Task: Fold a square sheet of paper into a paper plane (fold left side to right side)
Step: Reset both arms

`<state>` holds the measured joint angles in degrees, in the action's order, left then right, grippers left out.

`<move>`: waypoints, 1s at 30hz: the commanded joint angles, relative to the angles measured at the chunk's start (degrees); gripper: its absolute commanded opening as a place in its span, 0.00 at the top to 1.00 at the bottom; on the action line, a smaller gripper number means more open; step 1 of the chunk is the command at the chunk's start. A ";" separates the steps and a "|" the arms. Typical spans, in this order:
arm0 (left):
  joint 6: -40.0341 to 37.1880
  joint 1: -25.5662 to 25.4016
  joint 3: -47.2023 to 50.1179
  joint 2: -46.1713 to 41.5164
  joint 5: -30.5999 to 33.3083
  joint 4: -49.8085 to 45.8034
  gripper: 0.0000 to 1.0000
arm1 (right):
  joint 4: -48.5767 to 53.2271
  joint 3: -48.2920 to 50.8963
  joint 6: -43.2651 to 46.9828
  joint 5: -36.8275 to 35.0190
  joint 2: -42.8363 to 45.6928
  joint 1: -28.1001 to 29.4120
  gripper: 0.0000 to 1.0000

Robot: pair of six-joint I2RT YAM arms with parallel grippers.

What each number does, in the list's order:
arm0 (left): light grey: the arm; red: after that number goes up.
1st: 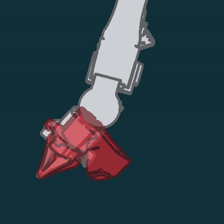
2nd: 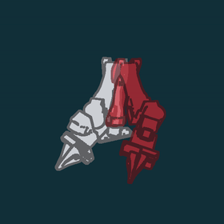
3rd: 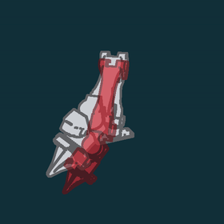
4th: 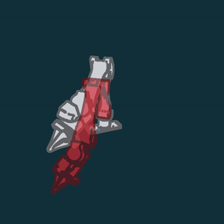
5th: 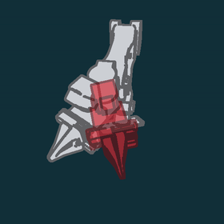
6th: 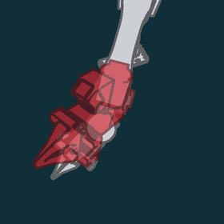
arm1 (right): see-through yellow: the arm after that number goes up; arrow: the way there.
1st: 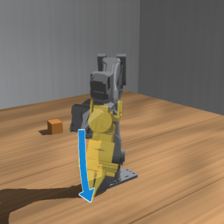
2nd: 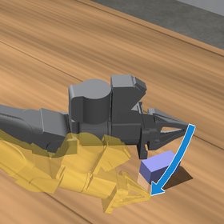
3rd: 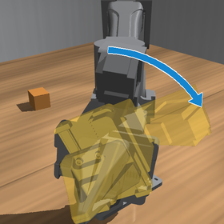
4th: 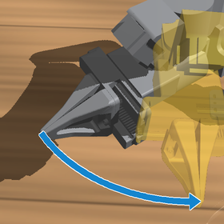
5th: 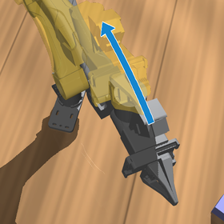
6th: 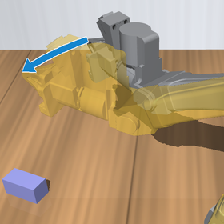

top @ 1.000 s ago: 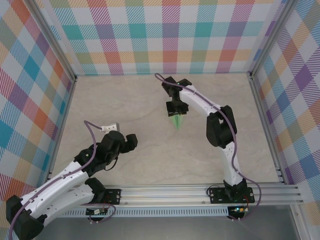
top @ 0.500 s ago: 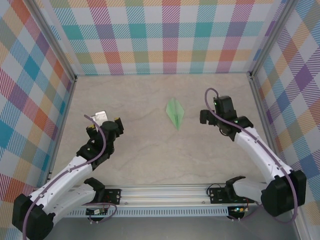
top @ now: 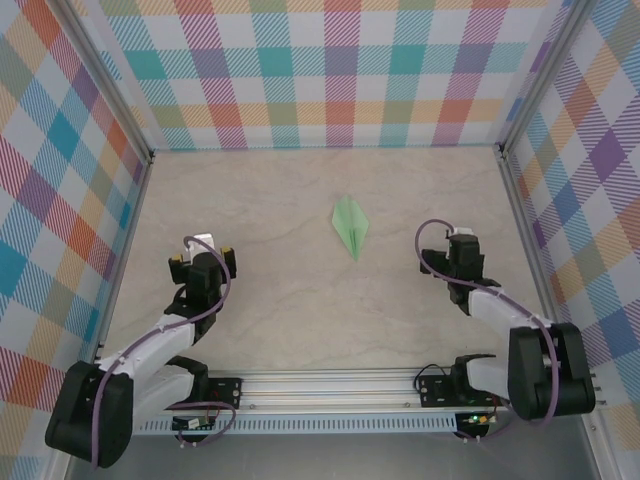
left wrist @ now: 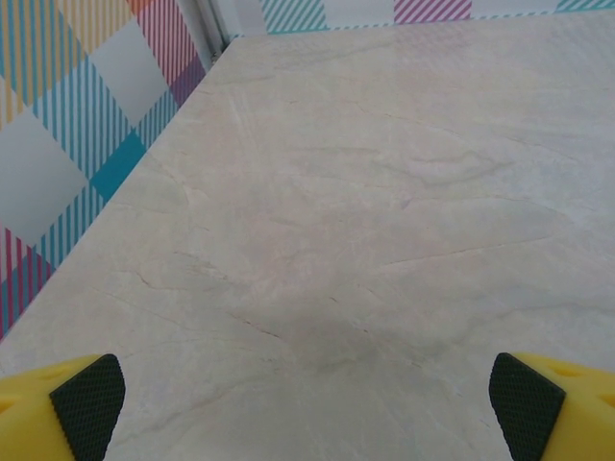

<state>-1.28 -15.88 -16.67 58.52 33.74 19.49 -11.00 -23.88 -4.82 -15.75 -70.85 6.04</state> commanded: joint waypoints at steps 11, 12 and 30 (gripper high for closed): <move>-2.42 8.49 -3.53 32.18 -22.42 36.40 0.00 | -33.01 0.97 8.52 13.36 -12.04 -1.34 0.00; -2.54 8.63 -4.40 31.34 -23.54 33.14 0.00 | -33.83 1.57 8.27 13.92 -11.94 -1.54 0.00; -0.25 11.81 -7.42 31.11 -28.02 26.64 0.00 | -34.30 -0.29 4.34 20.37 -16.60 -6.76 0.00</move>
<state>-2.20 -4.71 -23.46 89.54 6.83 45.17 -43.70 -22.96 0.43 3.11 -87.50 -1.02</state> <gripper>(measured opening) 0.999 0.997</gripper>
